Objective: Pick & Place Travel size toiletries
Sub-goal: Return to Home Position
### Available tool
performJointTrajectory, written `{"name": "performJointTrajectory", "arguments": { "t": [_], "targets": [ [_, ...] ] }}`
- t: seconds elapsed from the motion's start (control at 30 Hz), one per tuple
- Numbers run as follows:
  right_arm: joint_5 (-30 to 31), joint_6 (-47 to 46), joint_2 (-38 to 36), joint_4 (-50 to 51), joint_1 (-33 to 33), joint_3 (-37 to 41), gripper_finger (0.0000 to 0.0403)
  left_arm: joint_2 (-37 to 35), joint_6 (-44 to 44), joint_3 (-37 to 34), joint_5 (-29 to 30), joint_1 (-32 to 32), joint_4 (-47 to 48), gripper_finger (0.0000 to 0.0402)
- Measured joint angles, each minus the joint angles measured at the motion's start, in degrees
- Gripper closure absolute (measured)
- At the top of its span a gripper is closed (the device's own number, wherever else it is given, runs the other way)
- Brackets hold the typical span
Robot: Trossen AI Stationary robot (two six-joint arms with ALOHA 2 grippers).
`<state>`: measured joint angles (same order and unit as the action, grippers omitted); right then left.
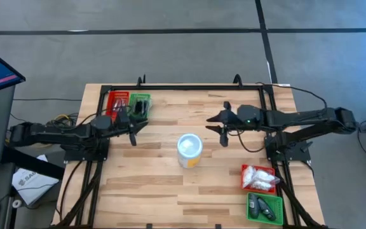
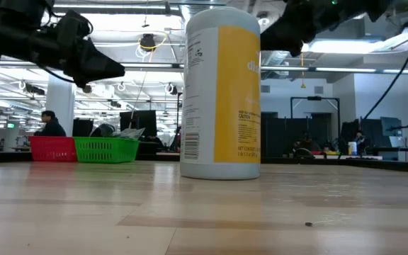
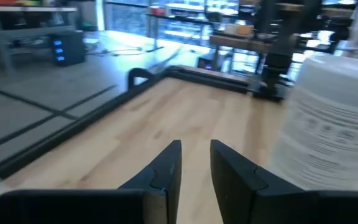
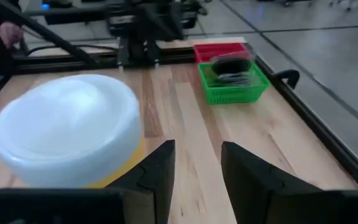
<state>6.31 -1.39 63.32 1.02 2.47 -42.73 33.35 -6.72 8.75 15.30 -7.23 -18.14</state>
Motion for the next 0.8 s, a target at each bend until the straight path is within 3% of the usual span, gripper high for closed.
{"name": "performJointTrajectory", "arguments": {
  "t": [0.23, 0.5, 0.8],
  "targets": [
    [1.3, 0.3, -7.9, -4.2, -0.9, 8.7, 0.0281, -1.6, 0.8, -1.5, 0.0, 4.6, 0.1, 0.0325],
    [1.1, 0.4, -17.6, -8.9, -1.6, 17.6, 0.0281, -4.0, 1.9, -2.3, -5.5, 4.6, 0.1, 0.0325],
    [1.2, -0.1, -27.0, -9.4, -2.5, 23.8, 0.0281, -4.6, 1.9, -2.2, -6.0, 5.0, 0.5, 0.0325]
  ]
}}
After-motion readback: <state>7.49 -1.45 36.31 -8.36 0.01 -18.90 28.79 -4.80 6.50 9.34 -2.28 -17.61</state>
